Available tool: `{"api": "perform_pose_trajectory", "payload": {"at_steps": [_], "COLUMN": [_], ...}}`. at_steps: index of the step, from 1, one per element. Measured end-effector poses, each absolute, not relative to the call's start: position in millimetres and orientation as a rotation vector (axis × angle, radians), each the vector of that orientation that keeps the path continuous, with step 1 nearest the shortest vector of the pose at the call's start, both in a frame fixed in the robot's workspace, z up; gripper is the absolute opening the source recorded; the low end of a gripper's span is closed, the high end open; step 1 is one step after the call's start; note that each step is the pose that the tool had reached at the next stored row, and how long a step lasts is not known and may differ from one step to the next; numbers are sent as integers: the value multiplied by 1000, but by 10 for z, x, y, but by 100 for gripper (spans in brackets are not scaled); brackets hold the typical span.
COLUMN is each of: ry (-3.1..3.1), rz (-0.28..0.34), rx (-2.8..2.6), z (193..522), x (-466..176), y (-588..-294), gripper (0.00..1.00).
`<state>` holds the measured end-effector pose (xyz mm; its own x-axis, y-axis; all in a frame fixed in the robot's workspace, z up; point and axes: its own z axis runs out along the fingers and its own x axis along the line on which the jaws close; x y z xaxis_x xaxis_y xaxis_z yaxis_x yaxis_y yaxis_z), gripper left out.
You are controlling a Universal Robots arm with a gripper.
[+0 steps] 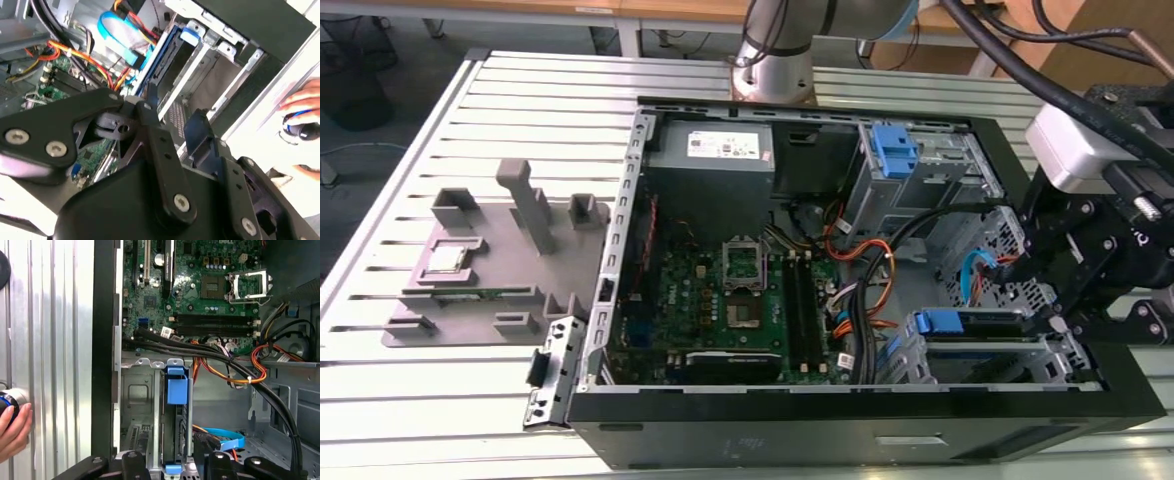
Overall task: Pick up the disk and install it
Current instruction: 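Insert the disk into the insertion slot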
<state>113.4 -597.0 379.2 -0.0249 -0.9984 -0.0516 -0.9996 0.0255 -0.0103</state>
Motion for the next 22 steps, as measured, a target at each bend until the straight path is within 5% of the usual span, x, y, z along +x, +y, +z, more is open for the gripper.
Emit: {"api": "perform_pose_trajectory", "payload": {"at_steps": [22], "ry": [2191], "rz": [65], "rx": [-2163], "z": [3677], "x": [1067], "y": [-5917], "gripper": [48]}}
